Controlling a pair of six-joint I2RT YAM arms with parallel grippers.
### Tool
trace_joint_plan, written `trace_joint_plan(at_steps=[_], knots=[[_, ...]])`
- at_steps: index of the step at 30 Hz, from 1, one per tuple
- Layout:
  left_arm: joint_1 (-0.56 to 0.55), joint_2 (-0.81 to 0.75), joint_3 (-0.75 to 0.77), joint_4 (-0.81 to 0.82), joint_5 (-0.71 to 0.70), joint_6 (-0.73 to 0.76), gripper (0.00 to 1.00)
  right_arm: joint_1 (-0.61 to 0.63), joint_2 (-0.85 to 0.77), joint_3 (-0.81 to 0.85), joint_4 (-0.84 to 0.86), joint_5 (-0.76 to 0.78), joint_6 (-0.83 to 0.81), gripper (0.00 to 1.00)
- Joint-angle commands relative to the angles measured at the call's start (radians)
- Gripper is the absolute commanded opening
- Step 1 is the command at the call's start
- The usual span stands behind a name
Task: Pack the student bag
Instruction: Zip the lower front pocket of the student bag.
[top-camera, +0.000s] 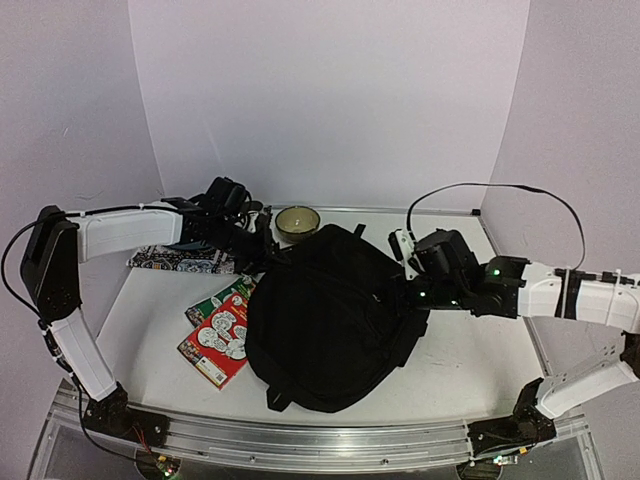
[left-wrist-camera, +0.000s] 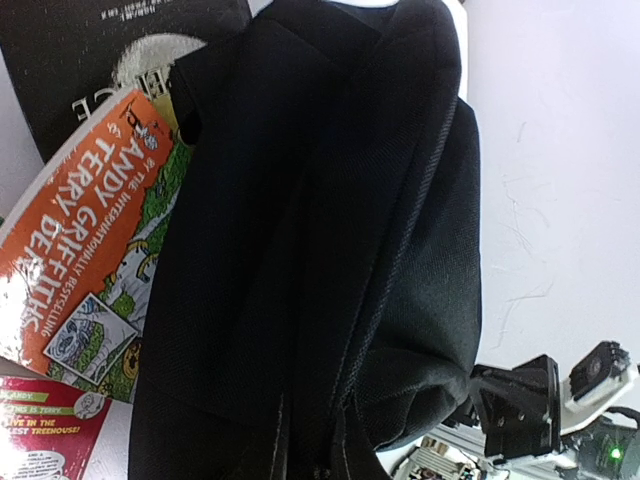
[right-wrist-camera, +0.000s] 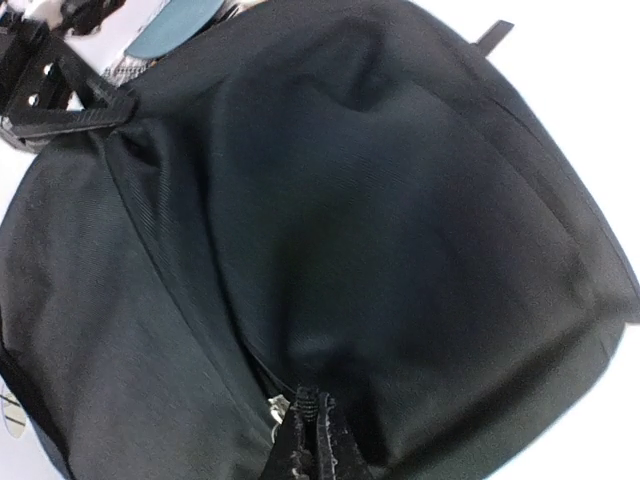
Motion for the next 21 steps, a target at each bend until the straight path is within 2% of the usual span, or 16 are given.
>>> trace_joint_plan(at_steps=[1,8,11,13,15,18,21], knots=[[0.165,-0.081,-0.056,-0.004,-0.261,-0.005,0.00,-0.064,-0.110,-0.115,-0.316,0.213,0.036,0.00],[0.171,-0.089,-0.161,-0.018,-0.340,0.043,0.00,-0.081,-0.107,-0.112,-0.315,0.223,0.059,0.00],[0.170,-0.087,-0.181,-0.029,-0.387,0.077,0.00,-0.091,-0.112,-0.084,-0.329,0.255,0.072,0.00],[0.147,-0.101,-0.176,-0.026,-0.398,0.119,0.00,-0.094,-0.099,-0.033,-0.329,0.221,0.045,0.00],[0.097,-0.127,-0.140,-0.026,-0.452,0.180,0.05,-0.093,-0.066,0.026,-0.323,0.156,0.001,0.00],[0.006,-0.153,-0.074,-0.026,-0.509,0.288,0.19,-0.094,0.006,0.120,-0.320,0.072,-0.052,0.00],[-0.041,-0.175,-0.041,-0.023,-0.563,0.365,0.31,-0.094,0.071,0.199,-0.319,0.014,-0.089,0.00]])
